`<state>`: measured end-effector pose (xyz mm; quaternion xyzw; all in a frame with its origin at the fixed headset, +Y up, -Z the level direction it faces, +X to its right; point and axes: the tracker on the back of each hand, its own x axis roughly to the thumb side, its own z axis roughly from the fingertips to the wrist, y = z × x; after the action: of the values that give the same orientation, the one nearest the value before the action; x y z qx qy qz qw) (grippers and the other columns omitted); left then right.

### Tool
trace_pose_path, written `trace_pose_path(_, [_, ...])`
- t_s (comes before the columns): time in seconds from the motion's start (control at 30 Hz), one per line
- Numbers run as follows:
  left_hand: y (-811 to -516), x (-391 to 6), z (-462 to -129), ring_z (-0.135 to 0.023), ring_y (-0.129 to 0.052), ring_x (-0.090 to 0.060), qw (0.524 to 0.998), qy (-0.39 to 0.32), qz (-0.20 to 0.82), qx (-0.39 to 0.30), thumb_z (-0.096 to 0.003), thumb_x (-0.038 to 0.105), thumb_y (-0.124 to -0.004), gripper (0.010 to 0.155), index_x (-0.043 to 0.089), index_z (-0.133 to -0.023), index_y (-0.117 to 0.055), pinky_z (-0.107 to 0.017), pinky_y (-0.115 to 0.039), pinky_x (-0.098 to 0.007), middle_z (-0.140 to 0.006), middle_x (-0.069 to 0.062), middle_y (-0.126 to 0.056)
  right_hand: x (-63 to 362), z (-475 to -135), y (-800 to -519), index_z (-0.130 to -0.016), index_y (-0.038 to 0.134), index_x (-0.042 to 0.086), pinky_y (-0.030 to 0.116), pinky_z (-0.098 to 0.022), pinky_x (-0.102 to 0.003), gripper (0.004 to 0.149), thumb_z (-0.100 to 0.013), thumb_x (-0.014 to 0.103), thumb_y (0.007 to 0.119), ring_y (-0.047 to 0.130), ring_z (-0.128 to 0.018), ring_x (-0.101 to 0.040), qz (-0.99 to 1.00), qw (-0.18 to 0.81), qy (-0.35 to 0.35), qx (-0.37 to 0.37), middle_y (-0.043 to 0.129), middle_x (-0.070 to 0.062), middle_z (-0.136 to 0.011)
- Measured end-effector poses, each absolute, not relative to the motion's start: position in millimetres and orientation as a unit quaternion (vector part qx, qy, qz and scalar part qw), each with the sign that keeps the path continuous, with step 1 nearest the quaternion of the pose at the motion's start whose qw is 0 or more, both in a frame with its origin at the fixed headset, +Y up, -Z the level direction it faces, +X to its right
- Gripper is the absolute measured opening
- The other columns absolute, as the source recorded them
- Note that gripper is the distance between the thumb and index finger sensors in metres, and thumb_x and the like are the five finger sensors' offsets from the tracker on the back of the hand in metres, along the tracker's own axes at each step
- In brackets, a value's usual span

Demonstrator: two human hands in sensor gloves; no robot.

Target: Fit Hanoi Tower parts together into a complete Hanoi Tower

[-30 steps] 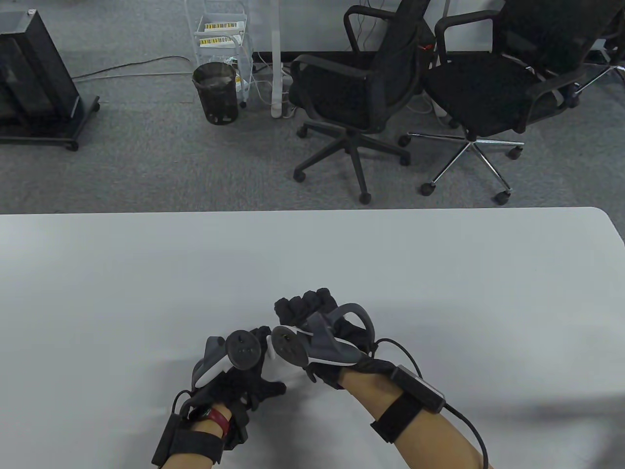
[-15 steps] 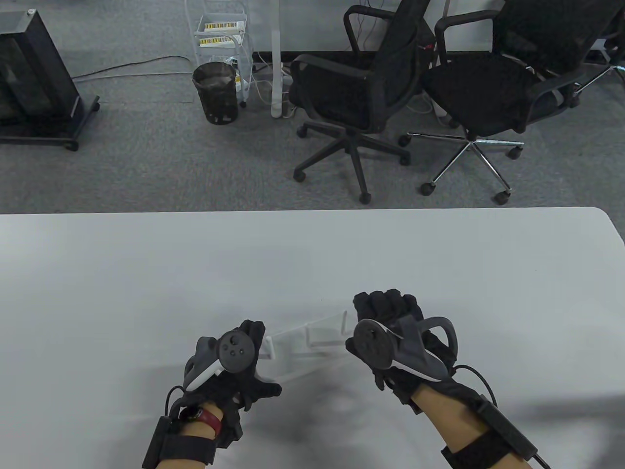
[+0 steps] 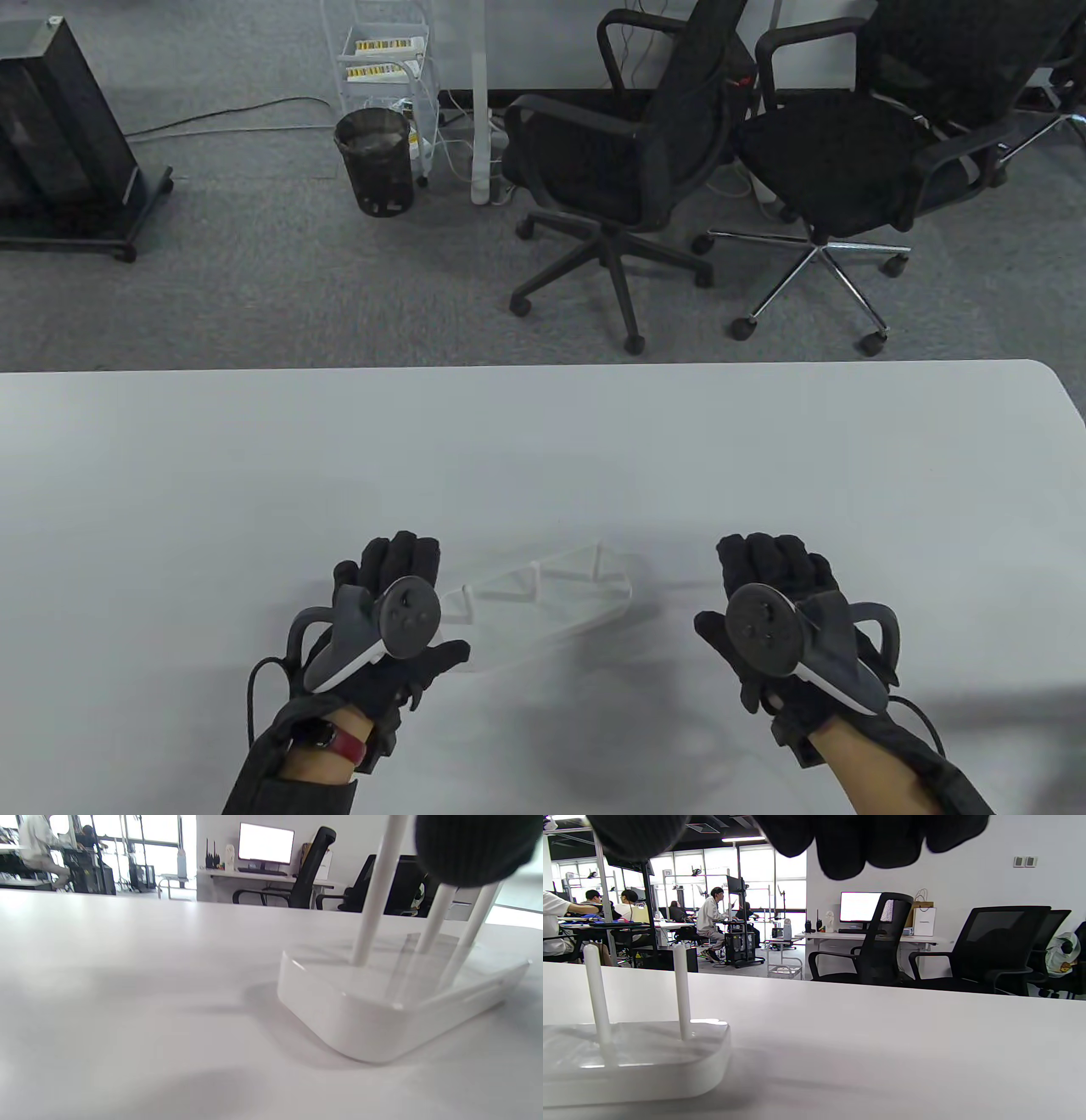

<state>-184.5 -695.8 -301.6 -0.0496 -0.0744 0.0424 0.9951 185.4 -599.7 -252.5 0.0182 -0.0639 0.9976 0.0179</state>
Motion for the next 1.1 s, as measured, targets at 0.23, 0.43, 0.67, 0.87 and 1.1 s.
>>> trace_pose_path(0.23, [-663.3,-184.8,-265.5,-0.112,-0.031,-0.049,0.997,-0.063,-0.01,0.032,-0.0389,0.067,-0.075,0.098,0.021,-0.113,-0.031,-0.076,-0.028,-0.064,-0.12,-0.018,-0.028,198.5,-236.8,-613.2,-0.103,0.046,0.014,0.047,-0.072,-0.066,0.083,-0.035,0.054,0.071,0.049,-0.101,-0.052,0.996,0.02,-0.083,0.009,0.052,-0.021,-0.11])
trace_pose_path(0.43, [-652.4,-182.6,-242.9,-0.112,-0.035,-0.048,0.995,-0.063,-0.054,0.06,-0.0394,0.068,-0.073,0.095,0.019,-0.114,-0.038,-0.077,-0.03,-0.062,-0.12,-0.016,-0.034,206.1,-223.7,-628.6,-0.104,0.043,0.014,0.044,-0.072,-0.067,0.084,-0.035,0.055,0.07,0.042,-0.102,-0.053,0.996,0.011,-0.087,0.007,0.047,-0.021,-0.112])
trace_pose_path(0.67, [-669.8,-192.0,-238.7,-0.112,-0.036,-0.048,0.997,-0.04,-0.051,0.034,-0.0396,0.069,-0.072,0.095,0.019,-0.114,-0.039,-0.077,-0.031,-0.062,-0.12,-0.016,-0.035,212.3,-213.3,-668.5,-0.104,0.039,0.015,0.042,-0.071,-0.068,0.086,-0.035,0.055,0.071,0.037,-0.102,-0.054,0.998,0.016,-0.06,-0.007,0.044,-0.022,-0.113])
trace_pose_path(0.87, [-680.7,-196.5,-244.0,-0.112,-0.039,-0.047,0.998,-0.033,-0.057,0.021,-0.0403,0.068,-0.072,0.093,0.02,-0.114,-0.04,-0.077,-0.032,-0.061,-0.12,-0.016,-0.037,212.4,-213.5,-667.8,-0.105,0.034,0.016,0.037,-0.073,-0.068,0.086,-0.037,0.055,0.069,0.031,-0.103,-0.053,0.998,0.015,-0.063,-0.002,0.037,-0.02,-0.114])
trace_pose_path(1.1, [-682.1,-195.8,-243.3,-0.112,-0.039,-0.047,0.998,-0.03,-0.057,0.007,-0.0401,0.069,-0.072,0.094,0.021,-0.114,-0.04,-0.077,-0.033,-0.061,-0.12,-0.015,-0.038,214.9,-215.1,-680.3,-0.105,0.034,0.016,0.037,-0.073,-0.068,0.087,-0.036,0.055,0.07,0.031,-0.103,-0.053,0.999,0.007,-0.047,0.003,0.037,-0.02,-0.114])
